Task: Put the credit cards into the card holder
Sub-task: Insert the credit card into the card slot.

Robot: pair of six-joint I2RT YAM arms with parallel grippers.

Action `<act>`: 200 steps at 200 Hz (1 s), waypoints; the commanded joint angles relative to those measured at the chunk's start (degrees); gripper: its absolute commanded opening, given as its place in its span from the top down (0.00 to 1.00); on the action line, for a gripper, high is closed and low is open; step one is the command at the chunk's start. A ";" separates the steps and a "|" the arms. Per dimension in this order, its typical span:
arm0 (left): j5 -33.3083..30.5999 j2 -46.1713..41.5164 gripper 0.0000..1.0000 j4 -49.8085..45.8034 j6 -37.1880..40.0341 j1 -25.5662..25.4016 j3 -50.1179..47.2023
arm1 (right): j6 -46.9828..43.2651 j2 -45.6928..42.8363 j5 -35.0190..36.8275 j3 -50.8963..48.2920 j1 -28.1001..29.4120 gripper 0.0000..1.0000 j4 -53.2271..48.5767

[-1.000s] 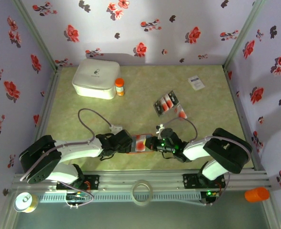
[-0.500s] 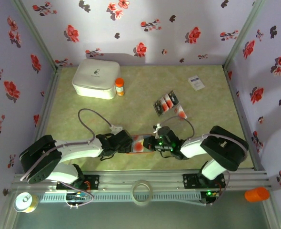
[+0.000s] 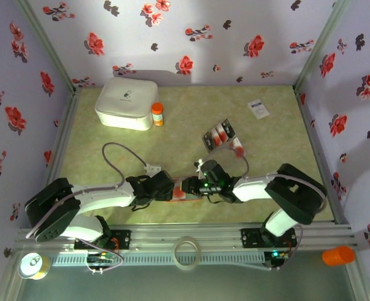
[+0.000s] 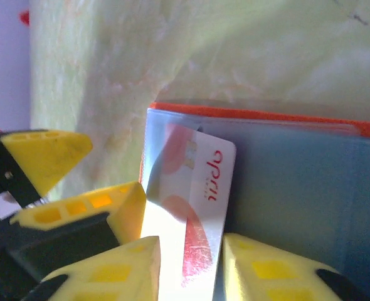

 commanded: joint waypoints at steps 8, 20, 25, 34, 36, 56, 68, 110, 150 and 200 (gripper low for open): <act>-2.37 -3.68 0.00 -3.13 -0.19 0.26 -0.05 | -8.84 -5.76 4.38 4.58 -0.28 0.61 -20.02; -2.36 -4.69 0.00 -3.29 -0.32 0.55 -0.54 | -10.49 -6.57 5.11 6.27 -0.40 0.61 -23.41; -2.46 -5.09 0.00 -3.31 -0.33 0.71 -0.82 | -10.95 -6.64 5.24 7.06 -0.50 0.62 -24.24; -2.42 -5.60 0.00 -3.47 -0.49 1.01 -1.29 | -11.66 -6.42 5.23 8.29 -0.49 0.64 -25.58; -2.42 -5.78 0.00 -3.52 -0.56 1.07 -1.38 | -11.80 -6.30 5.18 8.51 -0.41 0.64 -25.80; -2.68 -6.57 0.00 -3.64 -0.95 1.54 -2.64 | -12.19 -4.53 4.48 10.47 -0.40 0.71 -26.24; -2.61 -6.70 0.00 -3.48 -1.26 1.82 -3.41 | -12.20 -3.18 4.35 11.47 -0.32 0.75 -26.10; -2.42 -5.13 0.00 -2.24 -1.22 2.30 -4.78 | -12.30 1.51 4.27 14.08 0.38 0.85 -25.80; -2.28 -3.00 0.00 -0.86 -0.95 2.35 -4.86 | -12.71 5.04 4.34 16.15 0.88 0.86 -26.05; -2.00 -1.03 0.00 0.52 -0.33 2.53 -4.60 | -12.92 9.52 3.97 19.17 2.23 0.89 -26.70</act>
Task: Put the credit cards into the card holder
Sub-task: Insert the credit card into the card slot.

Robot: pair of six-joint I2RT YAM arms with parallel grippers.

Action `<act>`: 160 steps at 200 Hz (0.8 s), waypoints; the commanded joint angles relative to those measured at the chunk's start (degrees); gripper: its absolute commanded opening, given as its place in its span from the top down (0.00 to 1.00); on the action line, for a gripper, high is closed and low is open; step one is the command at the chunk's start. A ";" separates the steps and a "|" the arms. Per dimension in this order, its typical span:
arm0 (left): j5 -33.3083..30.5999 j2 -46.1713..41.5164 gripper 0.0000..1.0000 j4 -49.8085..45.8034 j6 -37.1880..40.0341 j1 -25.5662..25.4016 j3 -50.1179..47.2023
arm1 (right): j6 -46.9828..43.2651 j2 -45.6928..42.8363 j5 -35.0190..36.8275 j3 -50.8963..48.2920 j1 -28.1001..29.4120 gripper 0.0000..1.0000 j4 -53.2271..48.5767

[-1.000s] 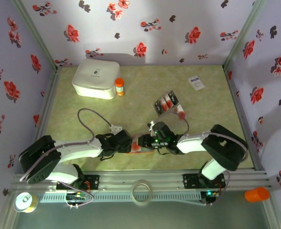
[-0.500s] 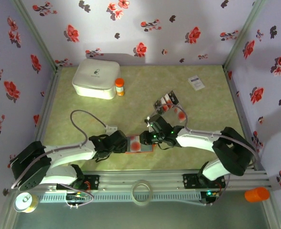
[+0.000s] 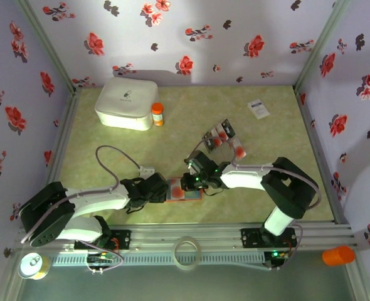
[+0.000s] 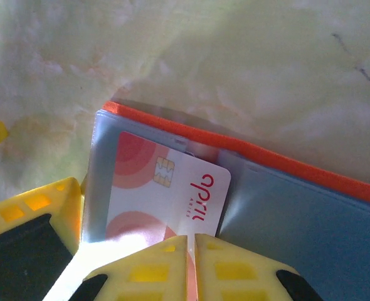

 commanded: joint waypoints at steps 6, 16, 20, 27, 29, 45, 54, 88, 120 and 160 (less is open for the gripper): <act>-1.07 1.86 0.00 1.05 -0.28 0.58 -0.45 | -1.14 2.88 0.36 2.71 1.39 0.89 -1.49; -1.01 2.16 0.00 1.24 -0.22 0.58 -0.40 | -1.11 3.62 0.35 3.33 1.95 0.89 -1.47; -0.92 2.22 0.00 1.25 -0.23 0.58 -0.40 | -1.04 3.92 0.32 3.60 2.09 0.89 -1.49; -0.93 2.40 0.00 1.42 -0.27 0.59 -0.49 | -0.95 4.41 0.34 4.01 2.36 0.89 -1.43; -0.88 2.43 0.00 1.36 -0.23 0.63 -0.49 | -0.86 4.55 0.26 4.13 2.46 0.89 -1.38; -0.74 2.42 0.00 1.75 -0.35 0.63 -0.75 | -0.55 5.53 0.10 5.05 3.11 0.90 -1.10; -0.64 2.39 0.00 1.79 -0.28 0.58 -0.76 | -0.30 6.00 -0.17 5.46 3.25 0.90 -0.92; -0.62 2.09 0.00 1.59 -0.34 0.58 -0.76 | 0.16 4.64 -0.57 5.78 3.43 0.90 -0.69; -1.14 -0.43 0.00 -0.71 -0.06 0.74 0.00 | -0.57 -0.27 2.47 4.93 3.31 0.89 -3.66; -3.20 -5.86 0.00 -5.28 -1.73 1.88 -0.03 | -0.30 -4.48 5.50 2.29 3.28 0.89 -6.25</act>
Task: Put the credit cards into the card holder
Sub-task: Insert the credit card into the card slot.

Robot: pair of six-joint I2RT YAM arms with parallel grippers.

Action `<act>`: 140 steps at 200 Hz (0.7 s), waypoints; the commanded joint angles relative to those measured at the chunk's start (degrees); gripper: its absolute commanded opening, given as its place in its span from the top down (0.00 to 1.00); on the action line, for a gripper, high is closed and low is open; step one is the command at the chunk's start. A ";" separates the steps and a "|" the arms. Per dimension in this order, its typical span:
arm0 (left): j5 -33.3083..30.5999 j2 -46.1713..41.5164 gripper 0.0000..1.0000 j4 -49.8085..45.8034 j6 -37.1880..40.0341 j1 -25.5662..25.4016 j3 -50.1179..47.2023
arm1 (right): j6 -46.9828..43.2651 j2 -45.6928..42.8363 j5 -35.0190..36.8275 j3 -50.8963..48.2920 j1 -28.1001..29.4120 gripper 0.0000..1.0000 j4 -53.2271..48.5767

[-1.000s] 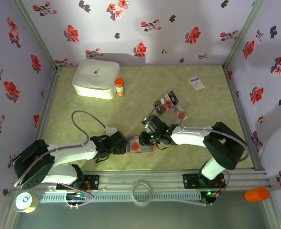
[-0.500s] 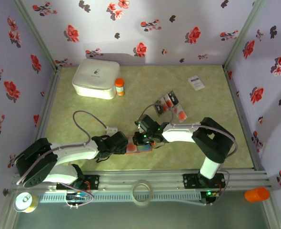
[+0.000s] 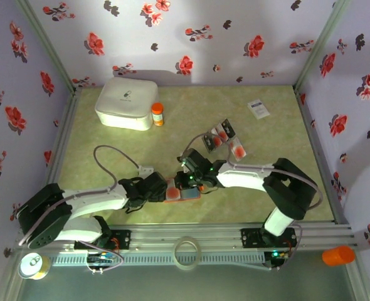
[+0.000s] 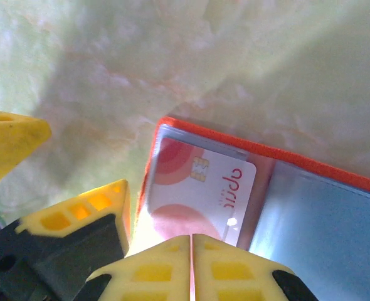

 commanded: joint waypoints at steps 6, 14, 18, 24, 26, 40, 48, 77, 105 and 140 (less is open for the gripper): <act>-3.23 -4.00 0.00 -4.48 -1.91 1.25 -0.14 | 0.21 -2.56 3.08 -2.46 0.43 0.90 -2.86; -3.47 -4.57 0.00 -5.06 -2.07 1.47 -0.14 | 0.47 -2.60 2.95 -3.02 0.46 0.90 -2.63; -3.52 -4.77 0.00 -5.26 -2.11 1.72 -0.24 | 0.67 -2.50 2.88 -3.27 0.46 0.90 -2.42; -3.49 -4.96 0.00 -5.43 -2.04 2.00 -0.25 | 0.91 -2.43 2.65 -3.67 0.56 0.90 -1.90; -3.51 -5.00 0.00 -5.44 -2.09 2.02 -0.23 | 1.05 -2.36 2.58 -3.78 0.56 0.90 -1.74; -3.38 -4.84 0.00 -5.69 -1.86 2.32 -0.27 | 1.87 -1.99 2.01 -4.61 0.68 0.91 -0.37; -3.29 -4.52 0.00 -5.65 -1.83 2.41 -0.26 | 2.26 -1.66 1.77 -4.92 0.79 0.92 0.36; -2.31 -2.46 0.00 -4.61 -1.37 2.52 -0.23 | 3.01 -0.62 1.55 -5.11 1.62 0.92 1.58; -1.43 -0.50 0.00 -3.30 -0.65 2.53 0.06 | 3.38 0.46 1.66 -4.94 2.62 0.93 2.26; -0.59 1.95 0.00 -2.13 0.38 2.50 0.99 | 3.62 2.00 1.54 -4.52 3.21 0.93 2.88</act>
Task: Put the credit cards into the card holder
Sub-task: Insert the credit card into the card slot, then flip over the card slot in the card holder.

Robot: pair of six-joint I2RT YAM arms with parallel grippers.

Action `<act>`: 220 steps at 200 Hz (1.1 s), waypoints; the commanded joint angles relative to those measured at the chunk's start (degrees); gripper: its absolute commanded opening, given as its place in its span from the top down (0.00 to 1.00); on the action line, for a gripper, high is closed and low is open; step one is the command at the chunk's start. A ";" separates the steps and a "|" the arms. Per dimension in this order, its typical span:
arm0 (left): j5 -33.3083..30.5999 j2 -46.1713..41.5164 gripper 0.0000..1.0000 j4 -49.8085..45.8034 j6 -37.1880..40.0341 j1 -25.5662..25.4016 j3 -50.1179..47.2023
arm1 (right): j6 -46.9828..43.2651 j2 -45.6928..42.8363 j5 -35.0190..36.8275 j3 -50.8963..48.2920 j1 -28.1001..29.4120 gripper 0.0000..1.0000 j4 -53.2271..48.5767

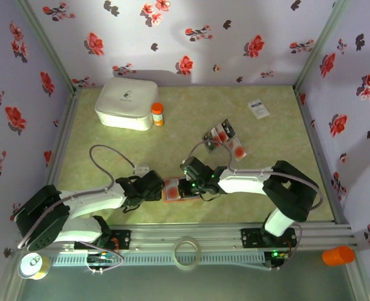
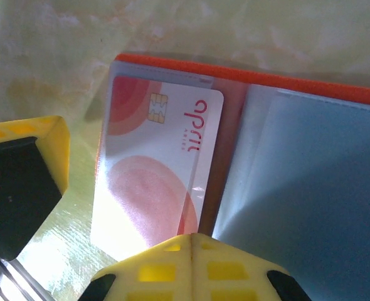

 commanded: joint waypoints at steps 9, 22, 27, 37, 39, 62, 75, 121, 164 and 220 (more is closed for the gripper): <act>0.50 2.18 0.00 1.13 0.88 0.45 1.02 | 1.01 1.97 0.41 0.44 0.88 0.93 1.46; 0.83 3.04 0.00 1.68 1.04 0.48 1.24 | 0.92 2.81 0.23 1.00 1.09 0.93 1.47; 1.01 3.33 0.00 1.90 1.04 0.47 1.22 | 0.91 3.11 0.07 1.21 1.22 0.93 1.47; 1.31 3.90 0.00 2.36 1.09 0.38 1.31 | 0.92 3.66 0.01 1.57 1.50 0.93 1.42; 1.35 4.00 0.00 2.43 1.13 0.37 1.28 | 0.92 3.73 -0.09 1.62 1.49 0.93 1.43; 1.92 4.76 0.00 3.15 1.21 0.42 1.10 | 1.01 4.20 -0.12 2.16 1.85 0.93 1.39; 2.10 4.86 0.00 3.50 1.20 0.42 1.00 | 1.09 4.40 -0.12 2.32 1.99 0.93 1.53; 2.28 4.07 0.00 3.64 1.17 0.42 0.42 | 1.79 4.49 -1.00 2.68 2.06 0.93 2.43; 0.77 1.25 0.00 0.72 1.28 0.48 0.89 | 0.86 0.93 0.69 3.26 1.75 0.91 -0.32; -2.71 -8.11 0.00 -5.56 0.55 2.09 0.08 | -1.95 -6.68 4.89 3.78 0.84 0.81 -7.41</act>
